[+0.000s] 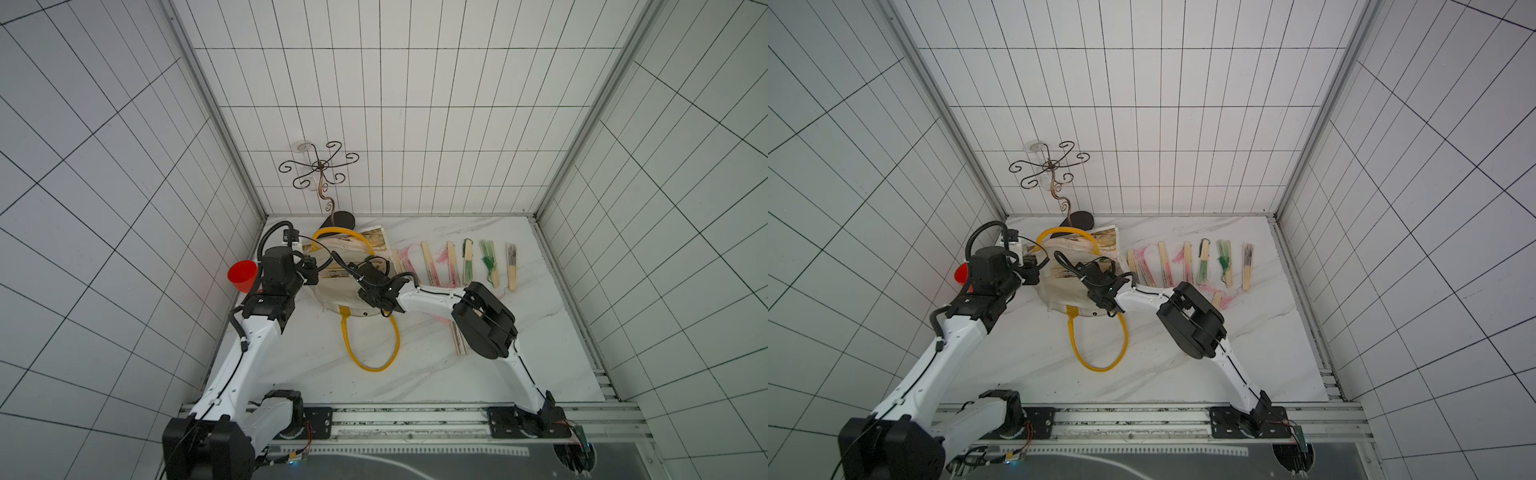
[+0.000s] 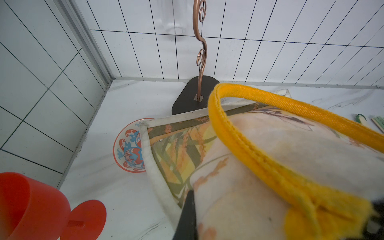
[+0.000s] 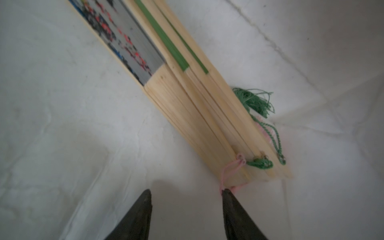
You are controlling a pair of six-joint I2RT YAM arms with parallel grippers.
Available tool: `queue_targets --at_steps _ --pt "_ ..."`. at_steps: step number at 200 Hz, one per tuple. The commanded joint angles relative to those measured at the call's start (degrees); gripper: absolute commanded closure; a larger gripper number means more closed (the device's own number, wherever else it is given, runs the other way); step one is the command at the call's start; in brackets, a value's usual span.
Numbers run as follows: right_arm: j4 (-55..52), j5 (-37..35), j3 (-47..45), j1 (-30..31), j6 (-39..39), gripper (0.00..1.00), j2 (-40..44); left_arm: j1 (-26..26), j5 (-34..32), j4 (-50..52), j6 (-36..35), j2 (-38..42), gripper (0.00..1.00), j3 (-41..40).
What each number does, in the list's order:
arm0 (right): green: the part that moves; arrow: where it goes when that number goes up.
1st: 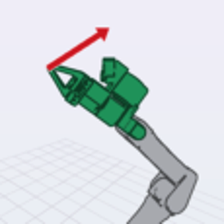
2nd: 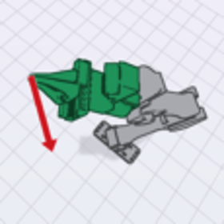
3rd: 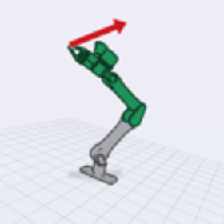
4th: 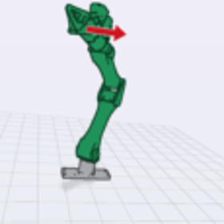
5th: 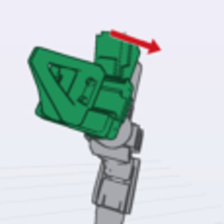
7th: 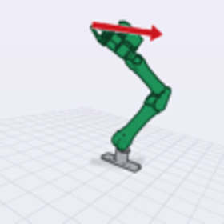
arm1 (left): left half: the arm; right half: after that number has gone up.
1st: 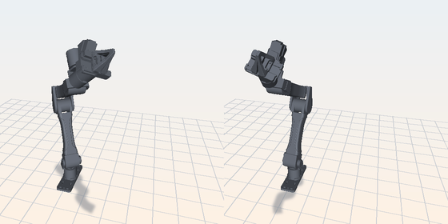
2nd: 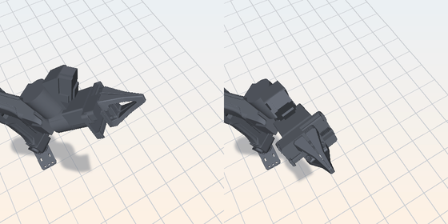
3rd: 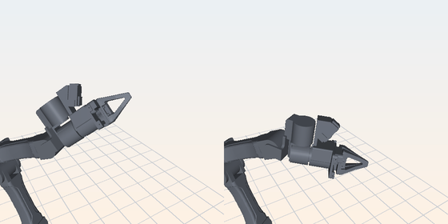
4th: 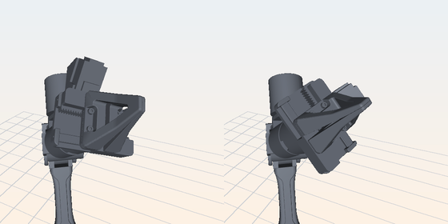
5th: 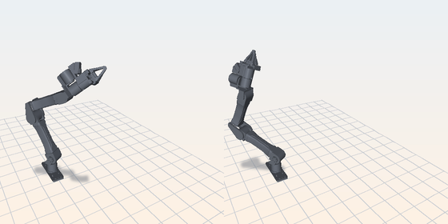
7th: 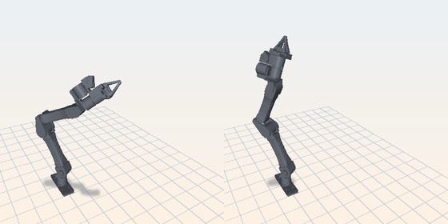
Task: Take out the folding fans from the tote bags
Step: Pick up the folding fan from the canvas bag.
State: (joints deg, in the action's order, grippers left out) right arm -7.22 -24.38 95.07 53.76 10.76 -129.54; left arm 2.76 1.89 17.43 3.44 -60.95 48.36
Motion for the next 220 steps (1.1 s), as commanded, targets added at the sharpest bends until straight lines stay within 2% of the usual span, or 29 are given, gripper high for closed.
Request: queue_targets --at_steps 1,94,147,181,220 --pt "0.9 1.5 7.4 -1.2 1.5 0.40 -1.9 -0.2 1.9 -2.2 -0.2 0.2 1.00 2.2" --pt "-3.4 5.9 14.5 -3.7 1.9 0.39 -6.0 -0.2 3.1 -2.0 -0.4 -0.3 1.00 2.5" --pt "-10.1 17.3 16.0 -4.0 2.0 0.46 -6.1 -0.2 3.2 -2.0 -0.5 -0.7 1.00 2.6" --pt "-17.8 25.7 15.5 -3.9 -0.3 0.49 -5.3 -0.2 3.1 -1.9 -0.5 -0.8 1.00 2.7" --pt "-20.6 32.5 14.7 -4.0 -3.1 0.51 -4.4 -0.2 2.9 -1.8 -0.5 -0.8 1.00 2.6"
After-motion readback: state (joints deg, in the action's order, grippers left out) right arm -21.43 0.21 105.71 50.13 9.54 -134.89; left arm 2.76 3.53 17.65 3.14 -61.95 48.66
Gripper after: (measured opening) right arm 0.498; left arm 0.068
